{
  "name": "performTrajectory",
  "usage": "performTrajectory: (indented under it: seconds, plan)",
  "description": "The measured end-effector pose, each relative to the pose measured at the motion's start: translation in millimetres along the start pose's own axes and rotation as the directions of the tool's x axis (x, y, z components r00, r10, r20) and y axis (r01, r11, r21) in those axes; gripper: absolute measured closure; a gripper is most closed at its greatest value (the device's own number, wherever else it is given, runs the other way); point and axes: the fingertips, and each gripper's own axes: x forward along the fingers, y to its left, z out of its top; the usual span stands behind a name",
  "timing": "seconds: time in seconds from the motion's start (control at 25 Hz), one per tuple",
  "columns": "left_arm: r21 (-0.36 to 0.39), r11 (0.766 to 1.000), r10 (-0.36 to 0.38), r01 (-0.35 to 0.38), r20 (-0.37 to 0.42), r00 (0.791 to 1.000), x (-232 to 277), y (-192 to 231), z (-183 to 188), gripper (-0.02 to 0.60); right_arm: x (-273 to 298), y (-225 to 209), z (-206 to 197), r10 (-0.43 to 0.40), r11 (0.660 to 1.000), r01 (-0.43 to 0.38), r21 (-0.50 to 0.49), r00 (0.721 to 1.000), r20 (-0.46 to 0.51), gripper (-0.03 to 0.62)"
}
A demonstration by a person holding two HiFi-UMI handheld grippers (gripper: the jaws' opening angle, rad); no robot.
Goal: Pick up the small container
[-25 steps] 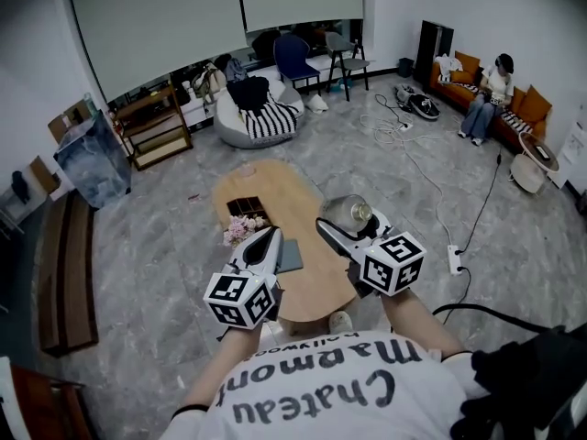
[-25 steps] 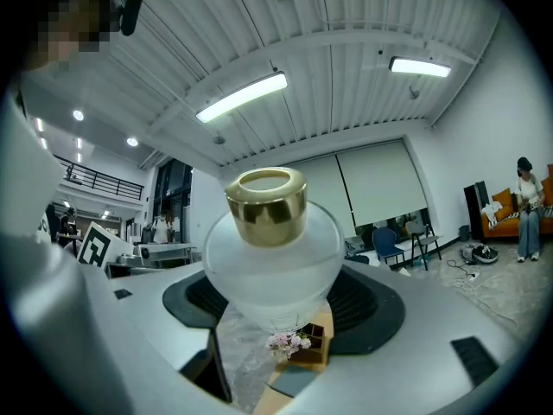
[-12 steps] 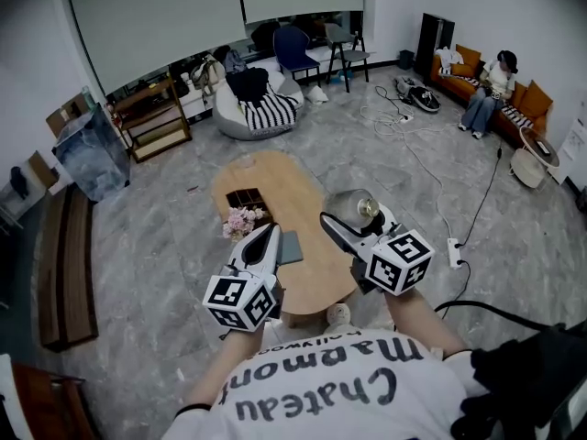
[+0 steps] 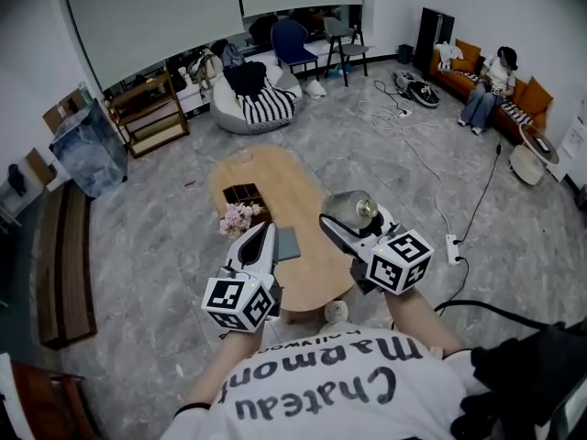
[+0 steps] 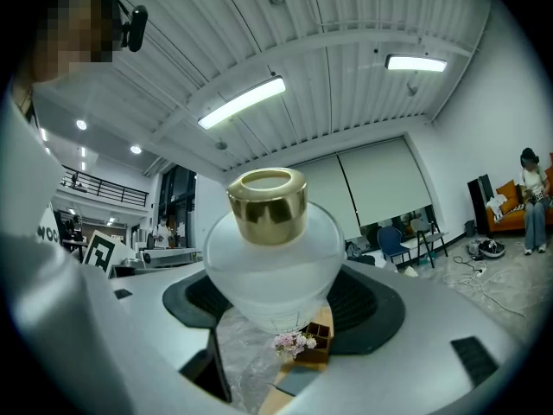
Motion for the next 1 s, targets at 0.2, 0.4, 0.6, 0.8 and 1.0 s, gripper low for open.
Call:
performTrajectory:
  seconds: [0.2, 0.4, 0.6, 0.8, 1.0]
  plan:
    - [0.0, 1.0, 0.015, -0.015, 0.003, 1.0, 3, 4, 1, 0.568, 2, -2, 1, 0.006, 1.0, -0.005, -0.002, 1.0, 0.008, 0.275]
    - [0.0, 1.0, 0.007, -0.007, -0.007, 1.0, 4, 5, -4, 0.568, 3, -3, 0, 0.002, 1.0, -0.002, -0.005, 1.0, 0.013, 0.275]
    - [0.002, 1.0, 0.005, -0.005, -0.004, 1.0, 4, 7, -3, 0.568, 4, -4, 2, -0.004, 1.0, 0.004, -0.008, 1.0, 0.021, 0.275]
    - [0.004, 1.0, 0.01, -0.01, 0.003, 1.0, 8, 14, -3, 0.568, 9, -8, 1, -0.011, 1.0, 0.011, -0.01, 1.0, 0.028, 0.275]
    - [0.006, 1.0, 0.01, -0.01, 0.006, 1.0, 14, 20, -3, 0.568, 16, -11, 1, -0.008, 1.0, 0.008, -0.015, 1.0, 0.029, 0.275]
